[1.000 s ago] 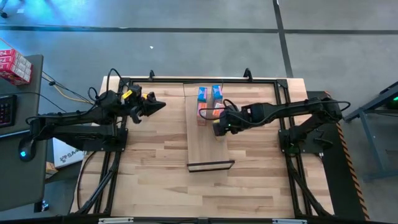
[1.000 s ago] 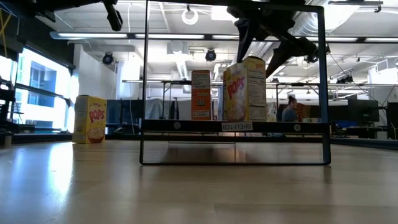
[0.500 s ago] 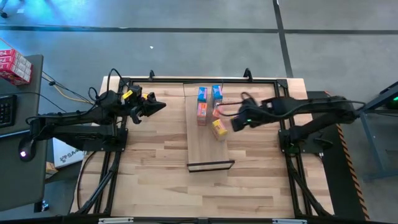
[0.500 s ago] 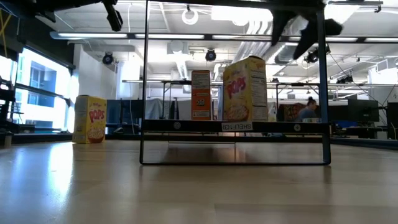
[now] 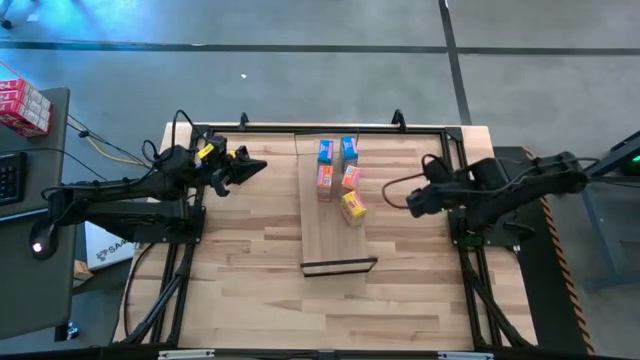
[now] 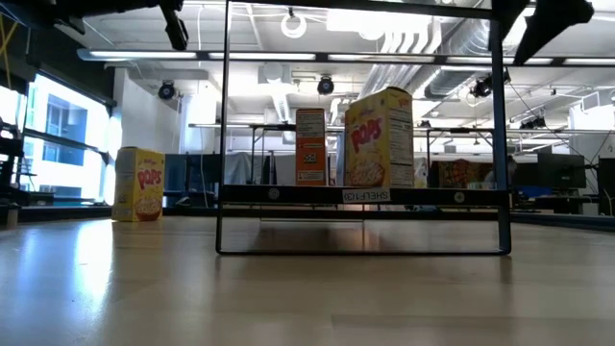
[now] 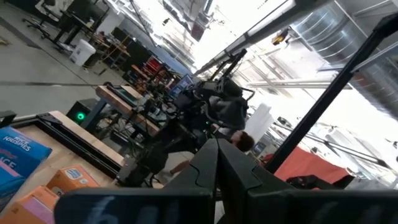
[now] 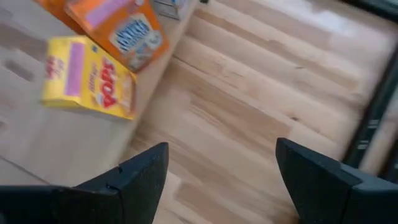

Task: Stack cereal on shelf
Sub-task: Put the yellow cereal box on the shelf aligned with the other yellow cereal box

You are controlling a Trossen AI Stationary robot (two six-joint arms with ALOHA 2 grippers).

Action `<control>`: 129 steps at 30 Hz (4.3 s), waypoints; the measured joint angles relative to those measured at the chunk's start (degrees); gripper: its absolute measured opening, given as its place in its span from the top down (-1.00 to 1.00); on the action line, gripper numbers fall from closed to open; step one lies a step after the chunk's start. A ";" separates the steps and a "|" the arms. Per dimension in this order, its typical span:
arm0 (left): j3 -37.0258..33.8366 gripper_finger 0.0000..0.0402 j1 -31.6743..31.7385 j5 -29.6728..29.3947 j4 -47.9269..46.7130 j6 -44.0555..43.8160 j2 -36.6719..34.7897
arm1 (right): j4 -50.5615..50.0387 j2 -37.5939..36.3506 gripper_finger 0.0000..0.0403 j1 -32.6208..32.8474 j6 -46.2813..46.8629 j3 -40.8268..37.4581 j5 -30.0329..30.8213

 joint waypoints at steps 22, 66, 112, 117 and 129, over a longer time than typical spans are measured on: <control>0.05 0.92 0.22 -3.92 -7.75 4.48 0.00 | 66.10 -22.10 -0.44 6.77 -21.00 -34.73 12.54; 19.05 -0.61 29.49 -17.87 -82.86 16.95 21.07 | 69.74 -22.03 -0.44 6.77 -24.33 -34.73 16.26; 38.90 0.46 16.89 -2.10 -89.17 16.08 17.90 | 67.96 -22.03 -0.44 6.75 -21.76 -34.73 16.45; 46.09 0.46 4.58 -2.10 -89.40 14.09 21.91 | 67.94 -22.03 -0.44 6.75 -21.78 -34.73 16.50; 52.06 0.46 -17.86 -4.52 -86.08 29.19 36.06 | 65.82 -21.09 -0.44 6.75 -21.80 -34.73 16.90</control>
